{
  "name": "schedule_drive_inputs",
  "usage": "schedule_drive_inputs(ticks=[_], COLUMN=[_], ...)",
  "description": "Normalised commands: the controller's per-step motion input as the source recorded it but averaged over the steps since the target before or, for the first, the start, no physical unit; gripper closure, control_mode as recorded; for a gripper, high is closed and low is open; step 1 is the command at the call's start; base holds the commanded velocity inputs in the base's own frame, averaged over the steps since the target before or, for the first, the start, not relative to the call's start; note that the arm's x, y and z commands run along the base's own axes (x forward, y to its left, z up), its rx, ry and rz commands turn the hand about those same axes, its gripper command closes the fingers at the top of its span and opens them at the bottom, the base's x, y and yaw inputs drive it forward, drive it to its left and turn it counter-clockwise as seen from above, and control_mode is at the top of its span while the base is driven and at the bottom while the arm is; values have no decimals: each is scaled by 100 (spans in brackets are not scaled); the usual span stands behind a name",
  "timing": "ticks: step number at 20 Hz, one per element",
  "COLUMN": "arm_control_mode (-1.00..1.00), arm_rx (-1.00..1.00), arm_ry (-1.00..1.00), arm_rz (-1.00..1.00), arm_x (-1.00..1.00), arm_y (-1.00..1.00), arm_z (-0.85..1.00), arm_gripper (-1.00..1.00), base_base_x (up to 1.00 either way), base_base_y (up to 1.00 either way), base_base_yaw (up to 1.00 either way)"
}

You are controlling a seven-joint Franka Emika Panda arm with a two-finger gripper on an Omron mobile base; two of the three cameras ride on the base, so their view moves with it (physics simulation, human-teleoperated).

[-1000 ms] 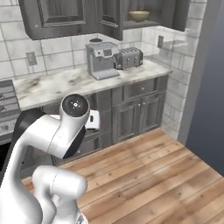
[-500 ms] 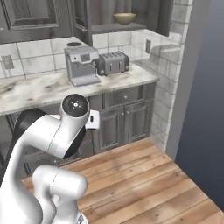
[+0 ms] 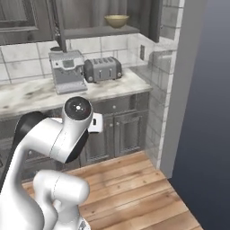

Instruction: Pick up the bowls from the cabinet and place each bowl in front of a stool on the dining counter.

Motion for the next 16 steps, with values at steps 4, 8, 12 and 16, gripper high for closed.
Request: schedule_drive_inputs(ticks=[4,8,12,16], arm_control_mode=[100,100,100,100], arm_rx=[0,0,0,0], arm_ry=[0,0,0,0], arm_rz=[0,0,0,0], arm_x=[0,0,0,0], arm_y=[0,0,0,0], arm_z=[0,0,0,0], arm_gripper=[-100,-100,-100,-100], base_base_x=[76,76,83,68], base_base_y=[-37,-11,0,0], base_base_yaw=[22,21,17,11])
